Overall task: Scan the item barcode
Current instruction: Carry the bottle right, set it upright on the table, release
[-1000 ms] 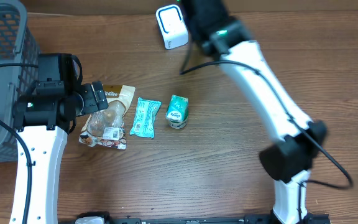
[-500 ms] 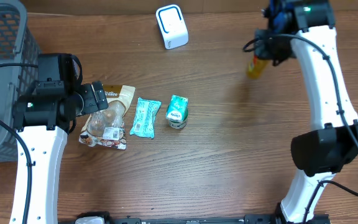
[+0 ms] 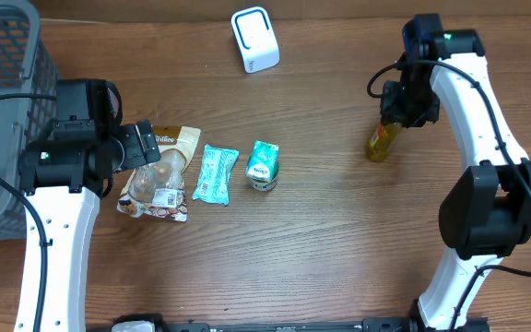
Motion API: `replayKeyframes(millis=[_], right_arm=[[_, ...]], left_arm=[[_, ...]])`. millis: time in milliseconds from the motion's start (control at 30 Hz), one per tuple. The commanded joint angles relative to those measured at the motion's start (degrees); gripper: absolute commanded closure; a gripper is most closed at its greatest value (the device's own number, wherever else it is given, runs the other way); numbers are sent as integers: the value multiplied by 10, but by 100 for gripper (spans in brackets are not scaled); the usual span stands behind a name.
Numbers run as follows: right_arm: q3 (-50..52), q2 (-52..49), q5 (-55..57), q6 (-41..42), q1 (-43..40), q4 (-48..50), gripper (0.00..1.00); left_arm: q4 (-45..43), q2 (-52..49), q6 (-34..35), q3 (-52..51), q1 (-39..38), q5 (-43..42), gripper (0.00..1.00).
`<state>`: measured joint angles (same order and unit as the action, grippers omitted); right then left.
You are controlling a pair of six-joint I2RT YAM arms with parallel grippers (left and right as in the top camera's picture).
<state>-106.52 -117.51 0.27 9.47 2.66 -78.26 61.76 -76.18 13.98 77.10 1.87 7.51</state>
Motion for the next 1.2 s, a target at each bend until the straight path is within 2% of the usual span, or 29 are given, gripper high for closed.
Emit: replayKeyframes(millis=[0,167,233,300,500,667,800,933,1000,1167], right_arm=[[16,3,3,10,-1,17,81],[20,3,29,10,-1,27,79],[20,3,40,10,-1,28,70],[20,3,41,10,0,26,65],[20,3,41,10,0,21,38],[10,5,42,10,0,20,36],[-46,13,41,13,0,-2,35],[-120,29,35,12,7,-26,25],[-146,36,33,13,14,-36,25],[-156,43,-92,12,35,-49,25]], left_arm=[[-1,-3,6,8,-5,-1,0],[-1,-3,6,8,-5,-1,0],[-1,-3,6,8,-5,-1,1],[-1,-3,6,8,-5,-1,0],[-1,-3,6,8,-5,-1,0],[-1,-3,6,8,-5,-1,0],[-1,-3,6,8,-5,-1,0],[-1,-3,6,8,-5,-1,1],[-1,-3,6,8,-5,-1,0],[-1,-3,6,8,-5,-1,1]])
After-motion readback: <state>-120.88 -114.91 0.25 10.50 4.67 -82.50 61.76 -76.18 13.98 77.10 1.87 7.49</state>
